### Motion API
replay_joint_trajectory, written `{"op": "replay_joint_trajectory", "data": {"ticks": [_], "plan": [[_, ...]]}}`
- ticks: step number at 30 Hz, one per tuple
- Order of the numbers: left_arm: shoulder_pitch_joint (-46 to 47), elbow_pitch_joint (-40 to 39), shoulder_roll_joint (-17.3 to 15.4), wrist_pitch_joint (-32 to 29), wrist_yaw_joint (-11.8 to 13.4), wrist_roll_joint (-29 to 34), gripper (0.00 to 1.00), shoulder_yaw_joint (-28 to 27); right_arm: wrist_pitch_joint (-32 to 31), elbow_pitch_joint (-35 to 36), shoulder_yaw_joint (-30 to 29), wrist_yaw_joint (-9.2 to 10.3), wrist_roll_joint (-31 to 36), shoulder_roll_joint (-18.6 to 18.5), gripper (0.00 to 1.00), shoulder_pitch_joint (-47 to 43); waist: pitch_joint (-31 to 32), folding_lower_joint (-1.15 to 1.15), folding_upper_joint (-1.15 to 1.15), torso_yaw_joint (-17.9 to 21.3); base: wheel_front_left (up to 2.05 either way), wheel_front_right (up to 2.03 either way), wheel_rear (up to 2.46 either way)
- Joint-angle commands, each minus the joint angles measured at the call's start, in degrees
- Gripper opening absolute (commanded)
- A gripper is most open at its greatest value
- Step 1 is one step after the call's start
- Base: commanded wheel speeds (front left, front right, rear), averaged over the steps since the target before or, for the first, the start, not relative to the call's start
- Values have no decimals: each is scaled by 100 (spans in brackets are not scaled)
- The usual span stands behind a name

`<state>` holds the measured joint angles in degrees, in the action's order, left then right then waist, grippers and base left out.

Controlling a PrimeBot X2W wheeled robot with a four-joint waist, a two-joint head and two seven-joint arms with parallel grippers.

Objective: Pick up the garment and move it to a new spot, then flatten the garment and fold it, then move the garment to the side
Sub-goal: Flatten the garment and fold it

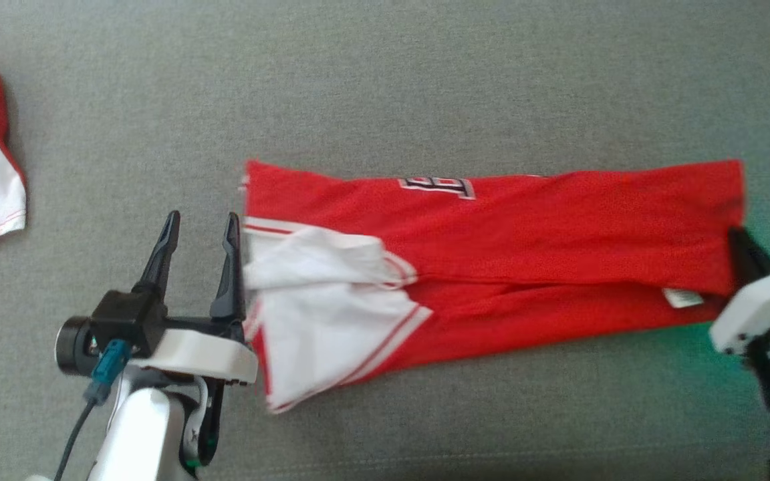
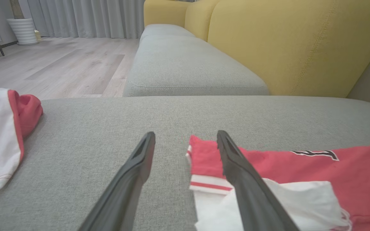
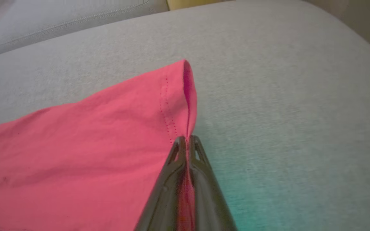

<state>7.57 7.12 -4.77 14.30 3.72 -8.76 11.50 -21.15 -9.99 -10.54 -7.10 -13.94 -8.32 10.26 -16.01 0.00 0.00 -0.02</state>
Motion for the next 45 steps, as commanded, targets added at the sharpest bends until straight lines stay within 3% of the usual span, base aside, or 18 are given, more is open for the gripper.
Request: {"op": "replay_joint_trajectory", "data": {"ticks": [1, 6, 10, 17, 22, 23, 30, 39, 40, 41, 45], "plan": [[103, -201, -41, 69, 6, -26, 100, -209, 70, 209, -56, -39, 36, -182, 0, 100, 27, 0, 0, 12, 0, 0, 0], [62, -200, -24, 69, 10, -39, 100, -197, 109, 187, -580, -39, 94, -353, 0, 68, 111, 0, 0, 29, 0, 0, 0], [15, -212, -31, 69, 24, -40, 100, -222, 52, 368, -602, -39, 156, -383, 0, 70, 182, 0, 0, 73, 0, 0, 0], [-99, -108, -93, 70, 78, -45, 100, -268, -371, 1403, 827, -39, -15, 161, 0, 313, 368, 0, 0, 205, 0, 0, 0], [-78, -55, -87, 70, 71, -49, 100, -203, -411, 1616, 1888, -39, -472, 487, 0, 454, 494, 0, 0, 104, 0, 0, 0], [-74, -31, -76, 70, 65, -60, 100, -168, -338, 1487, 2315, -39, -711, 531, 0, 483, 536, 0, 0, 25, 0, 0, 0], [-106, 57, -33, 70, 47, -97, 100, -32, 519, 676, 3815, -39, -2008, 542, 0, 610, 651, 0, 0, -332, 0, 0, 0], [-101, 146, -4, 70, 46, -126, 100, 76, 1454, -847, 4751, -39, -2683, 544, 0, 1227, 627, 0, 0, -651, 0, 0, 0], [-97, 148, -1, 70, 49, -131, 100, 77, 1534, -960, 4839, -39, -2774, 544, 78, 1299, 617, 0, 0, -659, 0, 0, 0], [-95, 150, 2, 70, 54, -135, 100, 78, 1625, -1057, 4919, -39, -2833, 544, 100, 1373, 610, 0, 0, -665, 0, 0, 0], [-92, 148, 8, 70, 63, -157, 100, 69, 1972, -1131, 5084, -39, -3136, 544, 100, 1537, 587, 0, 0, -656, 0, 0, 0]]}}
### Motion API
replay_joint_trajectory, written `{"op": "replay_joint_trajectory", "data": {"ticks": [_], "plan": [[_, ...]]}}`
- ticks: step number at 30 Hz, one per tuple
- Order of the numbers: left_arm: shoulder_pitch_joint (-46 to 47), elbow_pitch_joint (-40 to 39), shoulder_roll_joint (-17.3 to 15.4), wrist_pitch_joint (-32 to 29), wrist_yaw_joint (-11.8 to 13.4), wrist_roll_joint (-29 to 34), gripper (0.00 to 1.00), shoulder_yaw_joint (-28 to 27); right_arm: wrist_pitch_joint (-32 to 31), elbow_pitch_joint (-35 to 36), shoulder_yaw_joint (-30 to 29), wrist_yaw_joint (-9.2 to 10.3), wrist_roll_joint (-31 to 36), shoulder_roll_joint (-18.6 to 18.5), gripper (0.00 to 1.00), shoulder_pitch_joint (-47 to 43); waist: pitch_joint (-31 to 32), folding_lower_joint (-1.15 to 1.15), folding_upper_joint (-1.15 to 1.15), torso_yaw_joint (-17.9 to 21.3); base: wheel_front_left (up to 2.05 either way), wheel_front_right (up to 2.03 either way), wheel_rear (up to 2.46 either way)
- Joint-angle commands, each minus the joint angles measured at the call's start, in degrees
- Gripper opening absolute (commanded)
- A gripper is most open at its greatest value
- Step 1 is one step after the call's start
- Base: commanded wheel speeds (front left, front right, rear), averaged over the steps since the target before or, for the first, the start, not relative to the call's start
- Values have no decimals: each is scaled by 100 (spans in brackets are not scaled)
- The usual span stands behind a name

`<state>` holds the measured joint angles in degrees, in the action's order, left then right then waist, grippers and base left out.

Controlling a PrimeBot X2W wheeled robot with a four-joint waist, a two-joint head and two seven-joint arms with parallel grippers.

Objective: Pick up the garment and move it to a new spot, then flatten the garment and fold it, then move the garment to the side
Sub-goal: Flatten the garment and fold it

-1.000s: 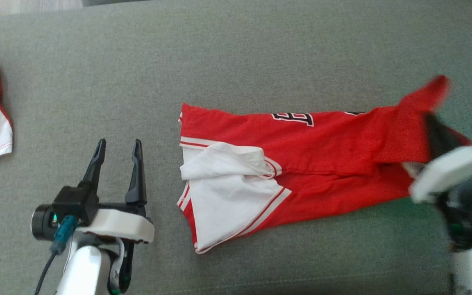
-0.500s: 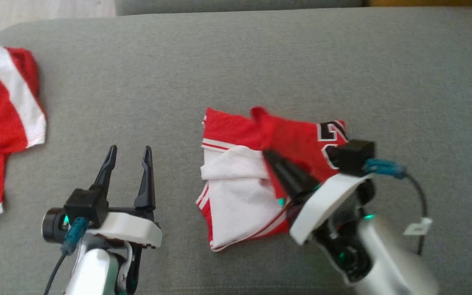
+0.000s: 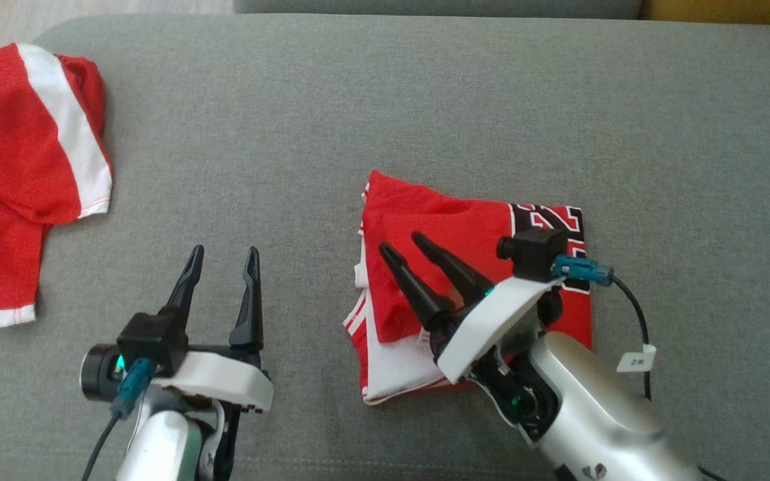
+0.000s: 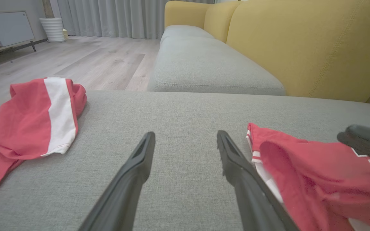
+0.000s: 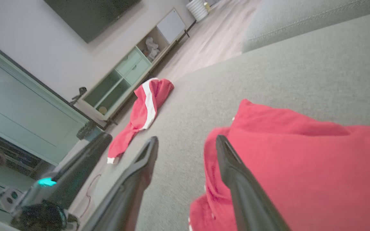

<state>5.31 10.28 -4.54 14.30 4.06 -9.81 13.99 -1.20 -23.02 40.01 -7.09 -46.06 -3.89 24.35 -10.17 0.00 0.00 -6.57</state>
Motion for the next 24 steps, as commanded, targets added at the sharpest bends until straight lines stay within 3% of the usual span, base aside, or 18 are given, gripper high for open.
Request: {"op": "replay_joint_trajectory", "data": {"ticks": [1, 5, 8, 14, 19, 24], "plan": [[134, -172, -14, 70, 31, -61, 100, -188, 83, 214, 88, -40, -59, 101, 100, 173, -7, 0, 0, 13, 0, 0, 0], [141, -191, -42, 70, 46, -53, 100, -217, 459, 333, 138, -40, -143, 101, 100, 398, -35, 0, 0, 109, 0, 0, 0], [162, -195, -62, 70, 59, -39, 100, -232, 747, 408, -185, -40, 65, 101, 100, 508, -30, 0, 0, 193, 0, 0, 0], [158, -270, -110, 70, 96, -36, 100, -289, 942, 619, -1606, -40, 1209, -52, 100, 222, 34, 0, 0, 377, 0, 0, 0], [94, -308, -176, 70, 104, -66, 100, -333, 549, 1143, -2731, -40, 1967, -275, 100, -589, 110, 0, 0, 500, 0, 0, 0], [64, -312, -244, 64, 105, -98, 100, -353, 292, 1785, -3440, -40, 2704, -457, 100, -1328, 132, 0, 0, 566, 0, 0, 0]]}}
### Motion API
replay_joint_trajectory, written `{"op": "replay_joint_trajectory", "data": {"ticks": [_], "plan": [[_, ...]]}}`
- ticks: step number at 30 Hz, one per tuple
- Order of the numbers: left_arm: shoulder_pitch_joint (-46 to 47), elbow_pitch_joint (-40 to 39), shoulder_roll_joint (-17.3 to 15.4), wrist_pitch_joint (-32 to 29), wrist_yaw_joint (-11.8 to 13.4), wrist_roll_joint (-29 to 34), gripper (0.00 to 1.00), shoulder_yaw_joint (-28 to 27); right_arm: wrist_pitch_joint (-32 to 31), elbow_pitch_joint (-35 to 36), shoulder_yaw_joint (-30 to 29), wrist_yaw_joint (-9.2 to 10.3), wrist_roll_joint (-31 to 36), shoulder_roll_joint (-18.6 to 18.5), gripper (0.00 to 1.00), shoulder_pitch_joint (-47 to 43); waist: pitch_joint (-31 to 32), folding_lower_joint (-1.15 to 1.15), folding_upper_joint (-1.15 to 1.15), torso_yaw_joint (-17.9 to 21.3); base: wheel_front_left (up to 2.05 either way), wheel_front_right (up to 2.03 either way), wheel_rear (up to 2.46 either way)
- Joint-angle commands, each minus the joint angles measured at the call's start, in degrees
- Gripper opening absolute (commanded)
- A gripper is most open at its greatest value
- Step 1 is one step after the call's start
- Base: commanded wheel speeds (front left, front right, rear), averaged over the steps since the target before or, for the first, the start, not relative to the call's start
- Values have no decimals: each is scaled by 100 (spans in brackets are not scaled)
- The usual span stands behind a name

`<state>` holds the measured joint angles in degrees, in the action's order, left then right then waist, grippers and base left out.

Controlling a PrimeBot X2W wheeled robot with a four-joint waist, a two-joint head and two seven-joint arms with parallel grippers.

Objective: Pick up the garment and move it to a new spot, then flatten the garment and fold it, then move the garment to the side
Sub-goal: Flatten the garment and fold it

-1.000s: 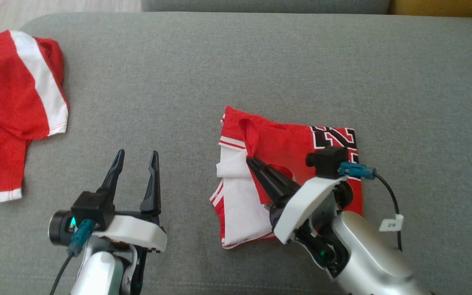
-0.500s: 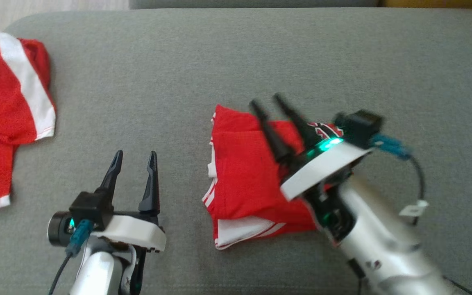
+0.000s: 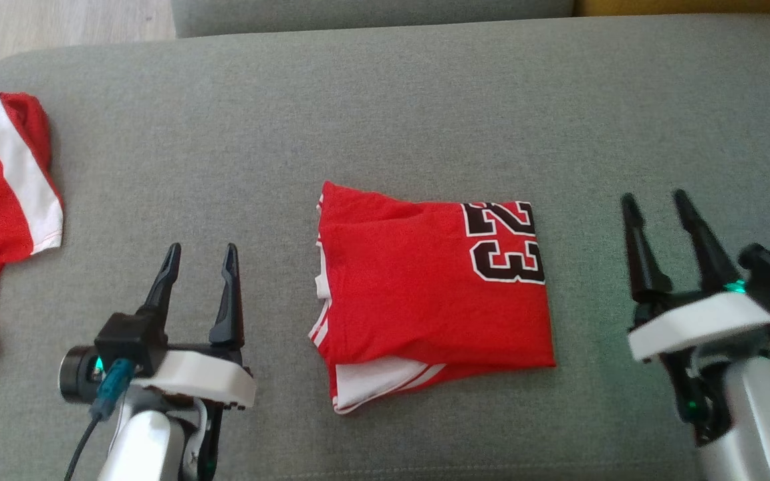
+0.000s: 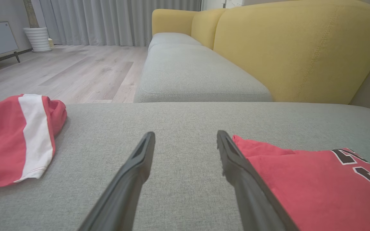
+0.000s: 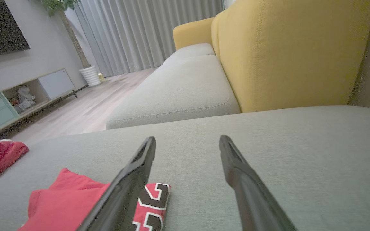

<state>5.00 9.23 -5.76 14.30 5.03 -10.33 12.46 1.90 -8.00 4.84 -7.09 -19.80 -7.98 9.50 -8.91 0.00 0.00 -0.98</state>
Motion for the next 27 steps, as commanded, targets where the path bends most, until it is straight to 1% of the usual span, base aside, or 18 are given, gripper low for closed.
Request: {"op": "replay_joint_trajectory", "data": {"ticks": [1, 4, 7, 16, 27], "plan": [[89, -211, -134, 64, 5, -53, 100, -202, -45, 380, -26, -40, 208, -70, 100, 41, 17, 0, 0, 15, 0, 0, 0], [53, -225, -172, 64, -12, -71, 100, -203, -83, 657, -152, -40, 412, -74, 100, -236, 77, 0, 0, 32, 0, 0, 0], [-28, -260, -207, 66, -45, -90, 100, -198, -77, 876, -116, -40, 529, -88, 100, -451, 170, 0, 0, 53, 0, 0, 0], [-443, -297, -293, 68, -4, -110, 100, -212, -52, 1108, -68, -40, 673, 21, 100, -976, 523, 0, 0, 44, 0, 0, 0], [-726, -443, -373, -1, 185, -149, 100, -310, -134, 1257, -91, -40, 775, 170, 100, -1296, 726, 0, 0, 41, 0, 0, 0]]}}
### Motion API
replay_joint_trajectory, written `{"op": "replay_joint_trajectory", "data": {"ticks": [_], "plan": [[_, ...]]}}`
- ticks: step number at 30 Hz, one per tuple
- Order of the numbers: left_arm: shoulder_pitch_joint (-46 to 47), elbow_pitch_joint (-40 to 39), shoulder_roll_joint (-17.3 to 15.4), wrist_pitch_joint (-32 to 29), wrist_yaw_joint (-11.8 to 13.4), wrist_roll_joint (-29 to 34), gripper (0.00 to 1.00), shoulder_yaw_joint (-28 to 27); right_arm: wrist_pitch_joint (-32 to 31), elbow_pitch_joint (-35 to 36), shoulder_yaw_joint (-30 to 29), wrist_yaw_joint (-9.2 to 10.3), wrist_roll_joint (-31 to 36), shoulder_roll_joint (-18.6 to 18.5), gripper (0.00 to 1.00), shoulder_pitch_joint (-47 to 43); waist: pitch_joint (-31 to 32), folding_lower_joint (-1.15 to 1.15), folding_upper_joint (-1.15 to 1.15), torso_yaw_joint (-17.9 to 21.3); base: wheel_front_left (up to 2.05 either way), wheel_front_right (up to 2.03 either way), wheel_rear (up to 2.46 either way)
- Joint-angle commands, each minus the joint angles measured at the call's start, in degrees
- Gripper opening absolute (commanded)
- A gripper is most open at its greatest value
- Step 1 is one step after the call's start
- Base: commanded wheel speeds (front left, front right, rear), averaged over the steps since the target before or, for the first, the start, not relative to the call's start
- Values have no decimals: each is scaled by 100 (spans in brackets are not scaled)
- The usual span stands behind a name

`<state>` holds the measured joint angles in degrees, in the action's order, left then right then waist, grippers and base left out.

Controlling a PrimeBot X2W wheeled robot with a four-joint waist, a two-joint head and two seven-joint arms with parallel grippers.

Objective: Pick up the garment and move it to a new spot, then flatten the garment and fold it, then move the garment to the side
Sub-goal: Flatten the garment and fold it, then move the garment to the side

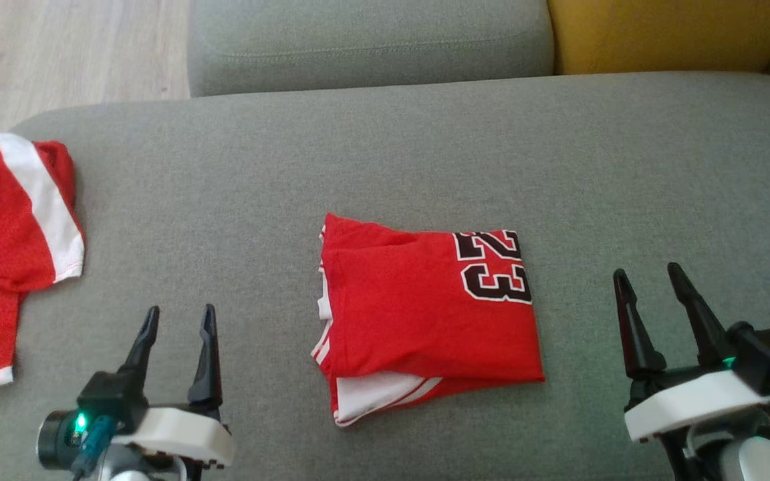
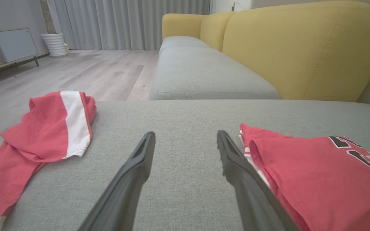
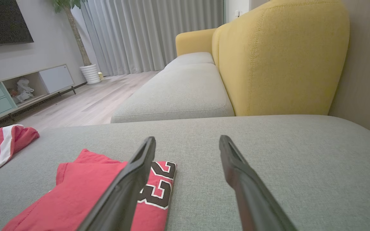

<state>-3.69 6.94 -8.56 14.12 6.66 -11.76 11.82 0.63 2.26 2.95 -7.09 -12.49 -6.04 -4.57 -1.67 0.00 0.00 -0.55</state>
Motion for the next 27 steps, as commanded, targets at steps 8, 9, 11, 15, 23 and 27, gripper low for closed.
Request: {"op": "replay_joint_trajectory", "data": {"ticks": [8, 9, 11, 15, 23, 27], "plan": [[27, -301, -157, -15, 97, -66, 100, -313, -68, 275, 96, -40, 72, 13, 100, -6, 91, 0, 0, -23, 0, 0, 0], [10, -339, -149, -37, 120, -51, 100, -295, -79, 282, 91, -40, 73, 15, 100, -14, 95, 0, 0, -25, 0, 0, 0], [-25, -419, -145, -82, 157, -25, 100, -263, -94, 301, 82, -40, 81, 22, 100, -21, 92, 0, 0, -21, 0, 0, 0], [-51, -456, -173, -112, 152, -35, 100, -240, -110, 329, 72, -40, 88, 31, 100, -20, 80, 0, 0, -20, 0, 0, 0], [-2, -364, -211, -71, 116, -85, 100, -219, -146, 326, 52, -40, 80, 49, 100, -24, 81, 0, 0, -21, 0, 0, 0], [17, -345, -217, -63, 122, -96, 100, -204, -151, 313, 45, -40, 70, 51, 100, -21, 74, 0, 0, -17, 0, 0, 0]]}}
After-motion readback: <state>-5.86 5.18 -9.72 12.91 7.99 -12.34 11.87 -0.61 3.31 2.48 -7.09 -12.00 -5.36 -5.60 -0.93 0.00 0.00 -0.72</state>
